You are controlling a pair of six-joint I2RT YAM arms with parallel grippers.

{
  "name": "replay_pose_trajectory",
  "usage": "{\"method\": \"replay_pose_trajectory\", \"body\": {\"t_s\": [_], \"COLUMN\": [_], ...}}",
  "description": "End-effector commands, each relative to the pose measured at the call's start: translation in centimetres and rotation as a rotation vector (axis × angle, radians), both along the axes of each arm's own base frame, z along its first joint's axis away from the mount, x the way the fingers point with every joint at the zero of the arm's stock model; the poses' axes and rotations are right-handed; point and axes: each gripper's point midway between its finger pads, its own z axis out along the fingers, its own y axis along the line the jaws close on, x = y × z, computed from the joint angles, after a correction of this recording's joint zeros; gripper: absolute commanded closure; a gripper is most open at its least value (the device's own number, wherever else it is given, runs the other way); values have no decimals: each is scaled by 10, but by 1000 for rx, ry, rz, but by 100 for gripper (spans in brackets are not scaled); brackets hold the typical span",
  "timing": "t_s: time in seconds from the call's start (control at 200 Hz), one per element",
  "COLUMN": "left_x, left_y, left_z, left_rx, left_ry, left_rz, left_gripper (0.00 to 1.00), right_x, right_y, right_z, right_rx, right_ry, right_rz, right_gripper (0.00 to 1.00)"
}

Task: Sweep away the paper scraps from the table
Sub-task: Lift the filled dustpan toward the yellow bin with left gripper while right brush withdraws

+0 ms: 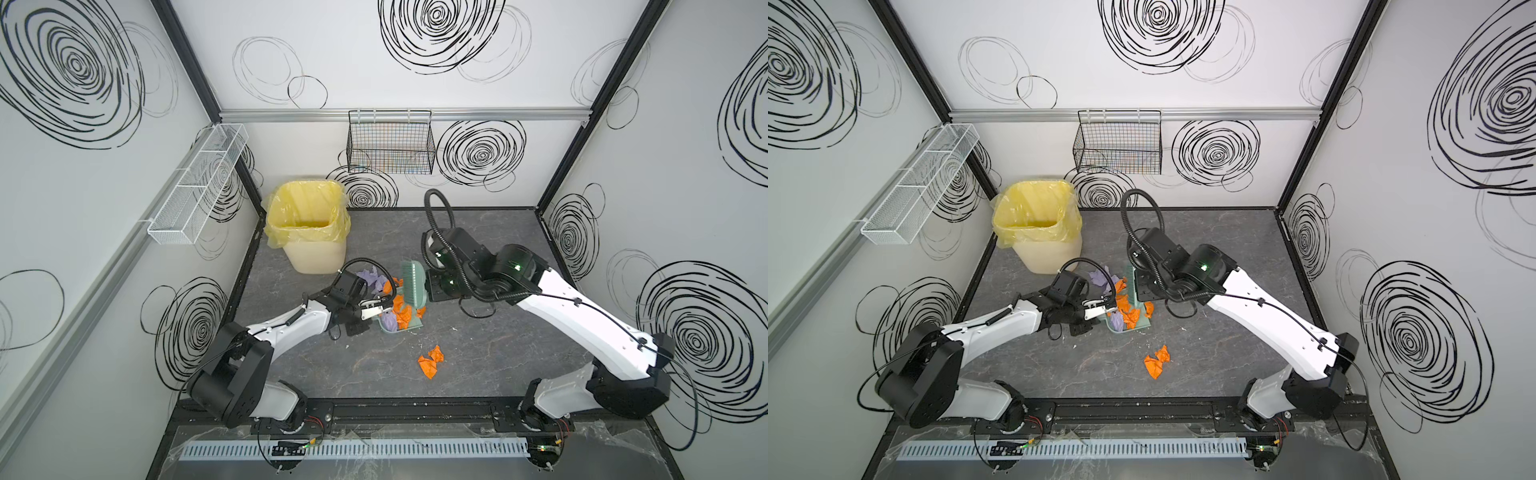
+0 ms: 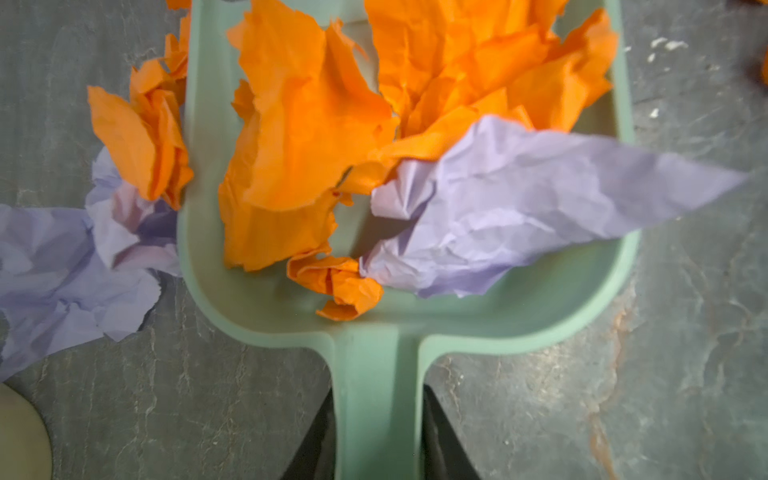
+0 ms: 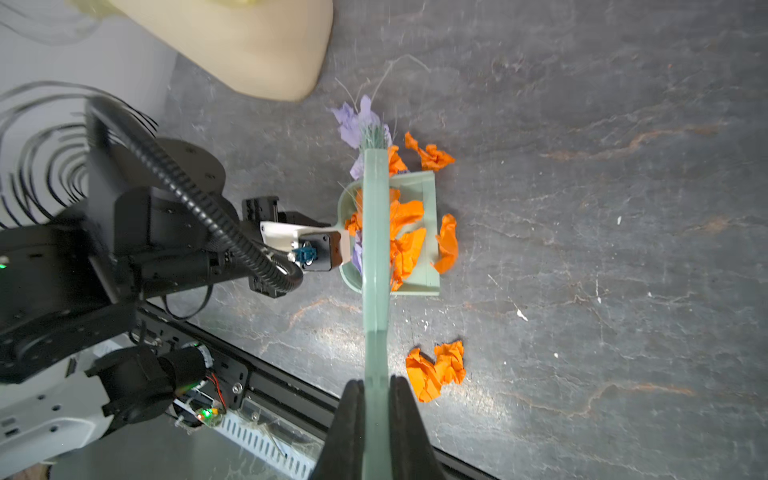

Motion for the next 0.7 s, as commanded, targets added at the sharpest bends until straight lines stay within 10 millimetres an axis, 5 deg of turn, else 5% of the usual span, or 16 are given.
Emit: {"method": "replay_pose_trajectory", "body": {"t_s": [0.0, 0.185, 0.695], "left_x": [5, 5, 15], "left_y": [-7, -8, 14], "left_z": [27, 60, 141], "left_rx": [-70, -96, -42], "left_ry": [-33, -58, -153], "left_rz": [-3, -12, -26], "left_gripper": [100, 100, 100], "right_x": [18, 29, 40], "right_y": [-28, -60, -77], "right_z": [21, 5, -36], "right_rx": [64, 44, 19], "right_ry": [-92, -78, -37], "right_rz": [-83, -145, -166], "right_gripper": [100, 100, 100]}}
